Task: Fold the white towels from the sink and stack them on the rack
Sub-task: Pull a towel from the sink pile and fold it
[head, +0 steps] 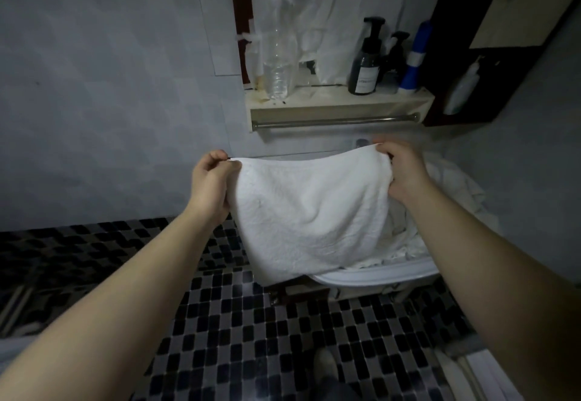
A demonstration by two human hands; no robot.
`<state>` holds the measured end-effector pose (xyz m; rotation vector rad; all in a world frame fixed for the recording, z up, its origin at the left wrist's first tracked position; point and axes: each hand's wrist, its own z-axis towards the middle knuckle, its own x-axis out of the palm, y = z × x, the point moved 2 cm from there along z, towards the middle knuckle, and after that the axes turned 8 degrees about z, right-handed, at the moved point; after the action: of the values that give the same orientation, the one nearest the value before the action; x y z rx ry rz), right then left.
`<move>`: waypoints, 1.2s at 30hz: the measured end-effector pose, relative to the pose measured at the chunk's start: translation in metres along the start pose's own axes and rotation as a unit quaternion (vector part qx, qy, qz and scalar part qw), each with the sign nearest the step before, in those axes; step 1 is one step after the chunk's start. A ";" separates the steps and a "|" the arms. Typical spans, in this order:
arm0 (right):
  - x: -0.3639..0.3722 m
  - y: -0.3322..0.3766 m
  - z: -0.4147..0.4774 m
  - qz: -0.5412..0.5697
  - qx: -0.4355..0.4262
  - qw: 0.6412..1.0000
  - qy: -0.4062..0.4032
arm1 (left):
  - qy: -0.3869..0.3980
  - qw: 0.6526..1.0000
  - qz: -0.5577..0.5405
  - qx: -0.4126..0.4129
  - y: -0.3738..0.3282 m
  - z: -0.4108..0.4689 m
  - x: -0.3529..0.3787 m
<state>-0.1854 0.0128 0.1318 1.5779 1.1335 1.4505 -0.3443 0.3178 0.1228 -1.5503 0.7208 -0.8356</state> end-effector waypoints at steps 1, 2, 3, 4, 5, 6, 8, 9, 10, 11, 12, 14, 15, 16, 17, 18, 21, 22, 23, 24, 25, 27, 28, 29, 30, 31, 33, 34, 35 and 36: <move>-0.003 -0.006 0.004 -0.010 0.002 1.000 -0.002 | 0.000 1.000 0.004 -0.010 0.006 0.002 0.000; -0.005 -0.011 0.007 -0.022 0.002 1.000 -0.004 | 0.000 1.000 0.008 -0.018 0.012 0.003 0.000; -0.007 -0.017 0.012 -0.039 0.003 0.999 -0.009 | 0.001 1.000 0.016 -0.026 0.018 0.005 0.000; -0.010 -0.023 0.017 -0.058 0.005 0.998 -0.016 | 0.001 0.999 0.028 -0.037 0.025 0.008 0.001; -0.012 -0.028 0.022 -0.073 0.005 0.997 -0.022 | -0.001 0.998 0.034 -0.048 0.032 0.011 0.001; -0.014 -0.033 0.027 -0.086 0.003 0.996 -0.025 | -0.007 0.998 0.036 -0.060 0.038 0.014 0.001; -0.018 -0.046 0.040 -0.119 -0.001 0.993 -0.024 | -0.029 0.995 0.044 -0.080 0.052 0.025 0.003; -0.020 -0.053 0.047 -0.140 -0.004 0.990 -0.020 | -0.040 0.994 0.051 -0.090 0.059 0.030 0.005; -0.021 -0.059 0.053 -0.160 -0.013 0.987 -0.015 | -0.049 0.992 0.060 -0.094 0.064 0.036 0.006; -0.023 -0.066 0.062 -0.176 -0.020 0.984 -0.010 | -0.060 0.991 0.069 -0.100 0.072 0.043 0.009; -0.023 -0.072 0.069 -0.185 -0.029 0.982 -0.004 | -0.069 0.990 0.077 -0.101 0.077 0.049 0.010; -0.024 -0.085 0.086 -0.206 -0.038 0.978 0.005 | -0.079 0.988 0.090 -0.099 0.092 0.064 0.014; -0.023 -0.088 0.092 -0.216 -0.046 0.975 0.007 | -0.081 0.988 0.096 -0.092 0.095 0.071 0.014; -0.024 -0.096 0.102 -0.223 -0.047 0.974 0.009 | -0.087 0.987 0.104 -0.092 0.105 0.080 0.017; -0.023 -0.101 0.110 -0.227 -0.051 0.972 0.011 | -0.092 0.986 0.110 -0.090 0.110 0.087 0.019; -0.023 -0.108 0.117 -0.235 -0.054 0.970 0.015 | -0.096 0.985 0.113 -0.088 0.116 0.093 0.022; -0.026 -0.129 0.144 -0.260 -0.043 0.964 0.028 | -0.124 0.980 0.127 -0.092 0.137 0.113 0.029; -0.027 -0.135 0.152 -0.263 -0.041 0.963 0.032 | -0.131 0.978 0.128 -0.095 0.143 0.119 0.031; -0.028 -0.141 0.160 -0.266 -0.037 0.963 0.035 | -0.139 0.977 0.129 -0.101 0.149 0.123 0.033; -0.029 -0.146 0.167 -0.270 -0.034 0.962 0.037 | -0.147 0.974 0.131 -0.109 0.154 0.128 0.034; -0.029 -0.153 0.175 -0.276 -0.028 0.960 0.040 | -0.155 0.972 0.133 -0.120 0.161 0.133 0.035; -0.033 -0.165 0.186 -0.282 -0.020 0.958 0.042 | -0.162 0.968 0.130 -0.140 0.173 0.138 0.038; -0.036 -0.170 0.191 -0.282 -0.014 0.958 0.039 | -0.164 0.967 0.130 -0.148 0.179 0.142 0.040; -0.039 -0.174 0.195 -0.280 -0.008 0.959 0.034 | -0.168 0.965 0.132 -0.152 0.184 0.145 0.040; -0.042 -0.178 0.199 -0.279 -0.003 0.960 0.031 | -0.171 0.964 0.134 -0.153 0.188 0.148 0.040; -0.045 -0.182 0.203 -0.277 0.003 0.960 0.029 | -0.172 0.963 0.136 -0.155 0.193 0.152 0.039; -0.047 -0.189 0.212 -0.277 0.011 0.960 0.030 | -0.171 0.962 0.138 -0.160 0.200 0.158 0.038; -0.046 -0.193 0.216 -0.280 0.016 0.959 0.032 | -0.170 0.962 0.142 -0.162 0.203 0.160 0.039; -0.044 -0.197 0.220 -0.283 0.018 0.958 0.034 | -0.172 0.961 0.146 -0.161 0.206 0.164 0.039; -0.042 -0.200 0.224 -0.292 0.016 0.956 0.035 | -0.175 0.960 0.153 -0.158 0.207 0.168 0.039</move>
<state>0.0090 0.0623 -0.0954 1.0787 1.5115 1.0948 -0.1817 0.3501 -0.0894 -1.7515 0.8307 -0.2118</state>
